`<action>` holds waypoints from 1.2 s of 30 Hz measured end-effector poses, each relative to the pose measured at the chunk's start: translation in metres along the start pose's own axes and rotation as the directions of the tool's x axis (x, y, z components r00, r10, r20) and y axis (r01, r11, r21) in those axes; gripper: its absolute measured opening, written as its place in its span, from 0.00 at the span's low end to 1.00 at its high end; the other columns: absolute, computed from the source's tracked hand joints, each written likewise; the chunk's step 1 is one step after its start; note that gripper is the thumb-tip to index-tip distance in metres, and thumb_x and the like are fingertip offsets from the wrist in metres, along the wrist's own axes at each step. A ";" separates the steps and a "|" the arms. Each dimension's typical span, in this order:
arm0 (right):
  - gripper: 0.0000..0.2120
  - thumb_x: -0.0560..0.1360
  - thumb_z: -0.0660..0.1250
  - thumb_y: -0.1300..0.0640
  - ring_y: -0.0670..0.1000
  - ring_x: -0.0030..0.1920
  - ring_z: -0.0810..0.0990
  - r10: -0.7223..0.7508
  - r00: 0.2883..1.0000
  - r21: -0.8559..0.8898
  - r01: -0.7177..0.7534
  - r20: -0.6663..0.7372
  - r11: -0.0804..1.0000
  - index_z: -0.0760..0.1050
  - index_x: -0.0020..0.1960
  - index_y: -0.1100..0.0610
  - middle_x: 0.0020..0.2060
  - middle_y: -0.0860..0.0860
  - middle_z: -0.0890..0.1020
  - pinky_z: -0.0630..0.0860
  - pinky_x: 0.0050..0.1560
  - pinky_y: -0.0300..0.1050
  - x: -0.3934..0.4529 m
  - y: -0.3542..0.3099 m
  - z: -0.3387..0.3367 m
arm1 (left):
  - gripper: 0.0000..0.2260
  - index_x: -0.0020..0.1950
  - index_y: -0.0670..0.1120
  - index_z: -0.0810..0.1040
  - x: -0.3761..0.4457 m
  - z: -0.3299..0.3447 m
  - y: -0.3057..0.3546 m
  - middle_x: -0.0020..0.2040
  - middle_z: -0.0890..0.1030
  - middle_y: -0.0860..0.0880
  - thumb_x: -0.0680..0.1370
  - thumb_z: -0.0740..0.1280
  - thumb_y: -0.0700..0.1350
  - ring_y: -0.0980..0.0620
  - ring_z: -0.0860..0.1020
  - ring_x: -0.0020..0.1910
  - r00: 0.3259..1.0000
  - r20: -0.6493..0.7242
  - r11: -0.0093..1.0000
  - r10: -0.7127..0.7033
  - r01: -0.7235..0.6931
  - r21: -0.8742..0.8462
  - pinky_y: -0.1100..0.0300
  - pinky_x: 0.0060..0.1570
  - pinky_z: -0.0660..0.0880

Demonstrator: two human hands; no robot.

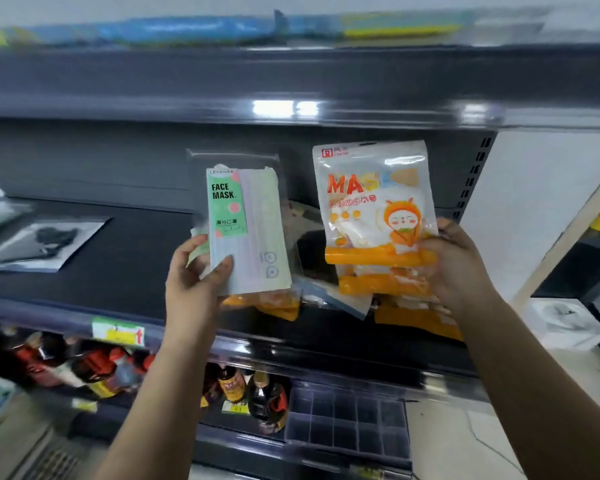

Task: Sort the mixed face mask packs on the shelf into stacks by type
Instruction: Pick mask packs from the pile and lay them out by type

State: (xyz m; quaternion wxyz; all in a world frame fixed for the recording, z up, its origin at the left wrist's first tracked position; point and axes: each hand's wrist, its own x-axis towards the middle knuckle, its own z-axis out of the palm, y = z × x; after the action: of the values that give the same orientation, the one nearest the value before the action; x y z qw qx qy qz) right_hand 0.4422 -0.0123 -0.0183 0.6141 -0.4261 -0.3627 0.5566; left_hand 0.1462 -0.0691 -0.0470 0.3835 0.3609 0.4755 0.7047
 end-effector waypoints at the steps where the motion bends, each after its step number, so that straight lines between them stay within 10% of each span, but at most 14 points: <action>1: 0.16 0.69 0.61 0.76 0.56 0.42 0.84 0.000 1.000 -0.004 0.000 0.012 1.000 0.75 0.44 0.56 0.39 0.52 0.83 0.79 0.33 0.47 -0.002 0.006 0.015 | 0.15 0.58 0.49 0.71 0.000 -0.015 0.005 0.45 0.79 0.51 0.75 0.66 0.35 0.49 0.82 0.45 1.000 -0.019 1.000 0.016 -0.016 0.014 0.54 0.31 0.80; 8: 0.20 0.68 0.60 0.77 0.53 0.42 0.84 0.075 0.994 0.020 -0.077 0.073 0.997 0.75 0.54 0.59 0.42 0.53 0.84 0.80 0.32 0.43 -0.035 0.066 0.148 | 0.14 0.56 0.50 0.73 0.003 -0.149 0.044 0.40 0.82 0.52 0.75 0.66 0.34 0.53 0.81 0.40 0.977 -0.208 0.999 0.044 -0.039 0.028 0.54 0.39 0.79; 19: 0.22 0.73 0.60 0.75 0.56 0.54 0.81 0.218 0.974 0.029 -0.220 0.053 0.975 0.70 0.64 0.60 0.58 0.56 0.79 0.81 0.38 0.45 -0.079 0.168 0.310 | 0.12 0.54 0.48 0.72 0.012 -0.318 0.090 0.39 0.84 0.54 0.76 0.64 0.33 0.56 0.83 0.37 0.949 -0.314 0.998 0.023 -0.006 0.056 0.60 0.27 0.79; 28: 0.17 0.71 0.62 0.76 0.51 0.45 0.81 0.244 0.964 -0.026 -0.248 -0.108 0.968 0.72 0.54 0.58 0.46 0.51 0.80 0.80 0.40 0.46 -0.053 0.210 0.376 | 0.12 0.55 0.47 0.72 0.058 -0.381 0.088 0.44 0.83 0.51 0.76 0.65 0.33 0.55 0.84 0.37 0.951 -0.307 0.998 -0.021 0.037 0.046 0.63 0.26 0.78; 31: 0.18 0.70 0.67 0.69 0.56 0.52 0.80 0.091 0.992 -0.349 -0.117 -0.090 0.930 0.73 0.58 0.58 0.48 0.52 0.81 0.78 0.54 0.53 -0.036 0.226 0.393 | 0.15 0.60 0.44 0.71 0.084 -0.393 0.083 0.46 0.82 0.47 0.76 0.65 0.34 0.55 0.83 0.36 0.947 -0.320 0.999 -0.020 0.035 0.042 0.63 0.27 0.78; 36: 0.33 0.70 0.70 0.63 0.58 0.71 0.62 -0.326 0.933 -0.762 0.321 0.152 0.563 0.60 0.72 0.61 0.70 0.58 0.65 0.58 0.71 0.46 -0.031 0.226 0.427 | 0.13 0.58 0.44 0.70 0.134 -0.411 0.085 0.38 0.85 0.52 0.76 0.64 0.32 0.57 0.83 0.34 0.950 -0.312 0.999 -0.013 0.023 0.030 0.65 0.27 0.77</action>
State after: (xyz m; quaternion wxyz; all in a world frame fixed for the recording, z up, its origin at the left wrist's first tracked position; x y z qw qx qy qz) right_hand -0.0383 0.0123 -0.0671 0.4626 -0.5762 -0.6361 0.2223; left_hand -0.2890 -0.1339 -0.0652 0.3040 0.2471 0.5448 0.7414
